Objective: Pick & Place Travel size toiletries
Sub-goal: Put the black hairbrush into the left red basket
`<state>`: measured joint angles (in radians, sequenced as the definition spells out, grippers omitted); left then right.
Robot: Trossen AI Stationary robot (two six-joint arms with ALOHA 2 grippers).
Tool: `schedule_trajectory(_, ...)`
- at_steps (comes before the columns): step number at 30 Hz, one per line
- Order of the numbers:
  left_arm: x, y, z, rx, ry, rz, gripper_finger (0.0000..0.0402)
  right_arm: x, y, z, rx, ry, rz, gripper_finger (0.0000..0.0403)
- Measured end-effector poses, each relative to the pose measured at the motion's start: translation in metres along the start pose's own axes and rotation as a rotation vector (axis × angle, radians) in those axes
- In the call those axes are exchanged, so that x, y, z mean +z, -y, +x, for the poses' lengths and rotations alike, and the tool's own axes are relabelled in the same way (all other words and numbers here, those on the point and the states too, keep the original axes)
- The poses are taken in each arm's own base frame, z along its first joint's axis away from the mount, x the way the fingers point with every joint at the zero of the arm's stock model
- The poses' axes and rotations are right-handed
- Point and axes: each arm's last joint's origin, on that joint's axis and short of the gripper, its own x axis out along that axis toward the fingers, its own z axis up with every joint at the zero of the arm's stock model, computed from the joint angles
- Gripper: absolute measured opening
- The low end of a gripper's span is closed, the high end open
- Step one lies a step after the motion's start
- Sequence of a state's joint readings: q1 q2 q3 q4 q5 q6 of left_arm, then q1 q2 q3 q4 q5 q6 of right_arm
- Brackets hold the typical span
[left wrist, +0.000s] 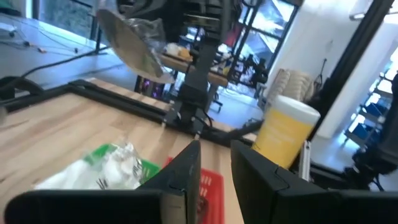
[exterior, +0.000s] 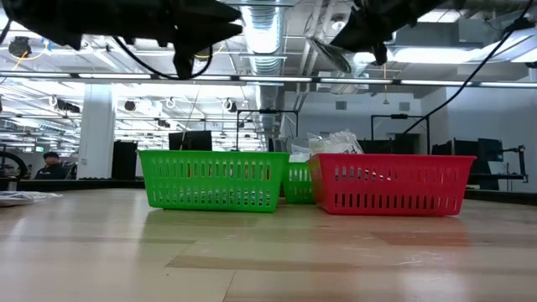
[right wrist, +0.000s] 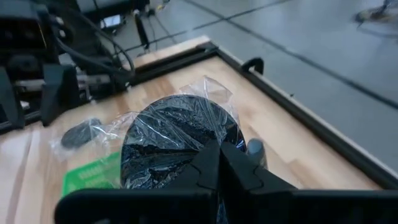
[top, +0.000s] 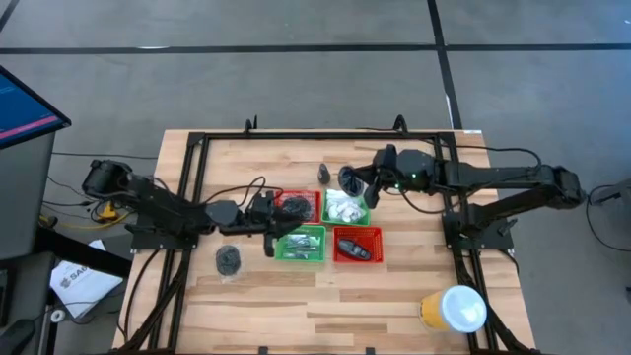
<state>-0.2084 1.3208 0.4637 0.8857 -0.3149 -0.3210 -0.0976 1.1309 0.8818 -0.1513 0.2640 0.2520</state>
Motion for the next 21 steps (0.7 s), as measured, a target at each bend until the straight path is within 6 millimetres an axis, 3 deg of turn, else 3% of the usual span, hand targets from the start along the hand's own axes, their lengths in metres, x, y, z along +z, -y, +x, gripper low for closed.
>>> schedule_trajectory(11,-0.008,-0.002,0.033,0.019,0.042,-0.005,0.0088,0.002,-0.032,-0.012,-0.121,0.157,-0.006,0.0)
schedule_trajectory(16,-0.005,0.004,0.048,0.016,0.056,0.044,0.012,-0.003,-0.045,-0.019,-0.159,0.178,-0.02,0.0)
schedule_trajectory(21,0.002,0.009,0.056,0.009,0.084,0.059,0.016,-0.013,-0.061,-0.011,-0.216,0.188,-0.042,0.0)
